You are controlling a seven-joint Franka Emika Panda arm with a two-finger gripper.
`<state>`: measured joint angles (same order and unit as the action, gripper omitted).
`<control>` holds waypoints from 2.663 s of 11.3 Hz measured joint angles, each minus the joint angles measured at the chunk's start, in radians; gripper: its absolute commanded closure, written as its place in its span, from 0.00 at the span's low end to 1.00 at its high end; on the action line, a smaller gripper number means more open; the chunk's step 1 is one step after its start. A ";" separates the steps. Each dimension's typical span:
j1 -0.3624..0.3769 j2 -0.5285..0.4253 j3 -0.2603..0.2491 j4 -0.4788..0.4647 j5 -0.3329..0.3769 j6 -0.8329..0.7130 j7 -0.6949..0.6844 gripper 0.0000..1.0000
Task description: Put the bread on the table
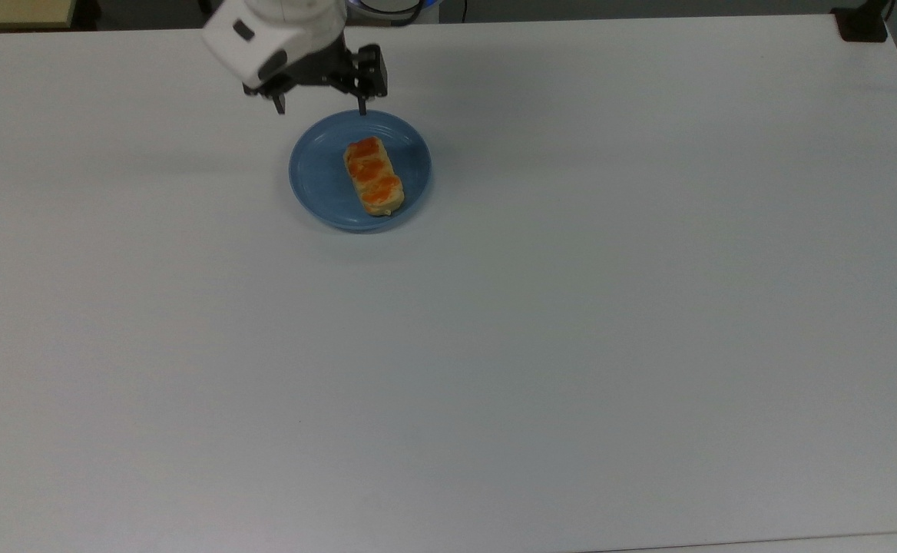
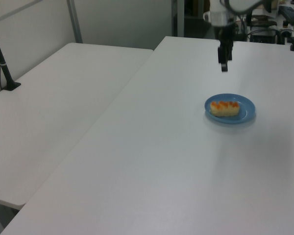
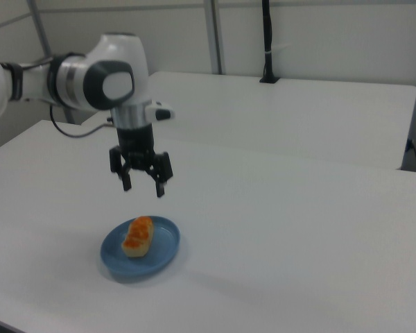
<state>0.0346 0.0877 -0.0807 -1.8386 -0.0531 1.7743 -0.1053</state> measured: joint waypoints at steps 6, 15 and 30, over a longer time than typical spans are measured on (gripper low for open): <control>0.093 0.073 -0.010 -0.185 -0.057 0.190 -0.062 0.09; 0.106 0.115 -0.006 -0.111 -0.060 0.172 -0.061 0.68; 0.290 0.446 0.106 0.285 0.015 0.318 0.390 0.00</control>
<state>0.3247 0.5339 0.0256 -1.5537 -0.0379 2.0921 0.2845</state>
